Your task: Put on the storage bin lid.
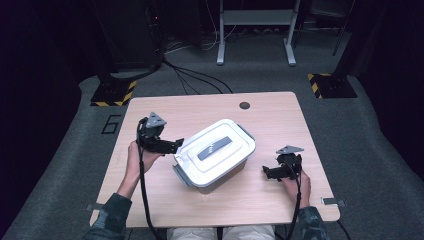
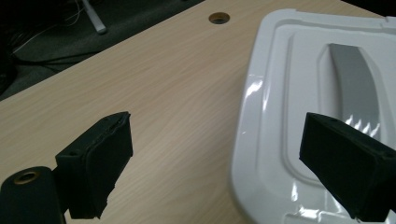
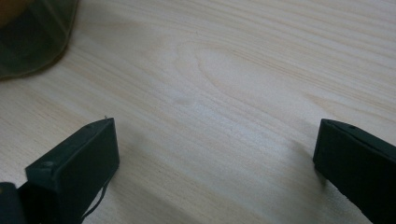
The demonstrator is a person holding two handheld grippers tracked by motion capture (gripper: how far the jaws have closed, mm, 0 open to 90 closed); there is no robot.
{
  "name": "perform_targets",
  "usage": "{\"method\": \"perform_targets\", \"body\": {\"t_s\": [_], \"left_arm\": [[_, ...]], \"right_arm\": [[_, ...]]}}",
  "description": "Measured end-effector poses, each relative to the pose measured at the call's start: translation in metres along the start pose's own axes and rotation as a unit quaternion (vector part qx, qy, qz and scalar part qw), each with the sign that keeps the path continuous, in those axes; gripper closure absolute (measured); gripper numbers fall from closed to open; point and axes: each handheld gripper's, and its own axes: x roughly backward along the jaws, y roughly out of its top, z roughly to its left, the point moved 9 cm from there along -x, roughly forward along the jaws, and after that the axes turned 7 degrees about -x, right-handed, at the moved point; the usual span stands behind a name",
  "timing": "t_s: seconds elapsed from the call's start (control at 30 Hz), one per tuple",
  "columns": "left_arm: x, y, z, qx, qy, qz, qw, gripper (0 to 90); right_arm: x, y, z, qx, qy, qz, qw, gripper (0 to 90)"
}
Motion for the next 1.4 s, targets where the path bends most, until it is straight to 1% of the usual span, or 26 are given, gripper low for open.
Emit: {"method": "perform_targets", "body": {"t_s": [0.1, 0.23, 0.27, 0.37, 0.43, 0.53, 0.57, 0.7, 0.73, 0.83, 0.87, 0.9, 1.0, 1.03, 1.07, 1.2, 1.27, 1.3, 1.37, 1.4], "left_arm": [[0.005, -0.013, 0.014, 0.014, 0.016, 0.003, 0.9998, 9.2], [0.008, -0.031, 0.027, 0.031, 0.029, 0.011, 0.9990, 9.2], [0.008, -0.038, 0.031, 0.036, 0.035, 0.013, 0.9987, 9.2], [0.006, -0.053, 0.038, 0.043, 0.039, 0.023, 0.9981, 9.3], [0.004, -0.064, 0.043, 0.045, 0.045, 0.032, 0.9975, 9.3], [0.002, -0.081, 0.050, 0.062, 0.047, 0.041, 0.9961, 9.3], [0.001, -0.086, 0.052, 0.064, 0.048, 0.045, 0.9958, 9.3], [-0.004, -0.105, 0.056, 0.081, 0.051, 0.053, 0.9941, 9.3], [-0.005, -0.111, 0.057, 0.085, 0.047, 0.058, 0.9935, 9.3], [-0.010, -0.126, 0.058, 0.106, 0.046, 0.061, 0.9914, 9.3], [-0.011, -0.130, 0.059, 0.103, 0.046, 0.063, 0.9916, 9.3], [-0.012, -0.135, 0.059, 0.108, 0.046, 0.068, 0.9907, 9.3], [-0.018, -0.150, 0.059, 0.123, 0.044, 0.073, 0.9888, 9.3], [-0.019, -0.154, 0.060, 0.124, 0.042, 0.077, 0.9884, 9.2], [-0.021, -0.156, 0.060, 0.129, 0.043, 0.075, 0.9879, 9.1], [-0.025, -0.171, 0.059, 0.140, 0.043, 0.080, 0.9860, 8.7], [-0.027, -0.177, 0.059, 0.143, 0.048, 0.080, 0.9853, 8.6], [-0.028, -0.181, 0.058, 0.142, 0.053, 0.083, 0.9849, 8.5], [-0.030, -0.187, 0.058, 0.141, 0.056, 0.087, 0.9846, 8.0], [-0.031, -0.190, 0.057, 0.142, 0.061, 0.084, 0.9844, 8.0]], "right_arm": [[0.000, 0.000, 0.000, 0.000, 0.000, 0.000, 1.0000, 0.0], [0.000, 0.000, 0.000, 0.000, 0.000, 0.000, 1.0000, 0.0], [0.000, 0.000, 0.000, 0.000, 0.000, 0.000, 1.0000, 0.0], [0.000, 0.000, 0.000, 0.000, 0.000, 0.000, 1.0000, 0.0], [0.000, 0.000, 0.000, 0.000, 0.000, 0.000, 1.0000, 0.0], [0.000, 0.000, 0.000, 0.000, 0.000, 0.000, 1.0000, 0.0], [0.000, 0.000, 0.000, 0.000, 0.000, 0.000, 1.0000, 0.0], [0.000, 0.000, 0.000, 0.000, 0.000, 0.000, 1.0000, 0.0], [0.000, 0.000, 0.000, 0.000, 0.000, 0.000, 1.0000, 0.0], [0.000, 0.000, 0.000, -0.001, 0.000, 0.000, 1.0000, 0.0], [0.000, 0.000, 0.000, 0.000, 0.000, 0.000, 1.0000, 0.0], [0.000, 0.000, 0.000, 0.000, 0.000, 0.000, 1.0000, 0.0], [0.000, 0.000, 0.000, 0.000, 0.000, 0.000, 1.0000, 0.0], [0.000, 0.000, 0.000, 0.000, 0.000, 0.000, 1.0000, 0.0], [0.000, 0.000, 0.000, 0.000, 0.000, 0.000, 1.0000, 0.0], [0.000, 0.000, 0.000, 0.000, 0.000, 0.000, 1.0000, 0.0], [0.000, 0.000, 0.000, 0.000, 0.000, 0.000, 1.0000, 0.0], [0.000, 0.000, 0.000, -0.002, 0.000, 0.001, 1.0000, 0.0], [0.000, 0.000, 0.000, 0.000, 0.000, 0.000, 1.0000, 0.0], [0.000, 0.000, 0.000, -0.001, 0.000, 0.000, 1.0000, 0.0]]}}
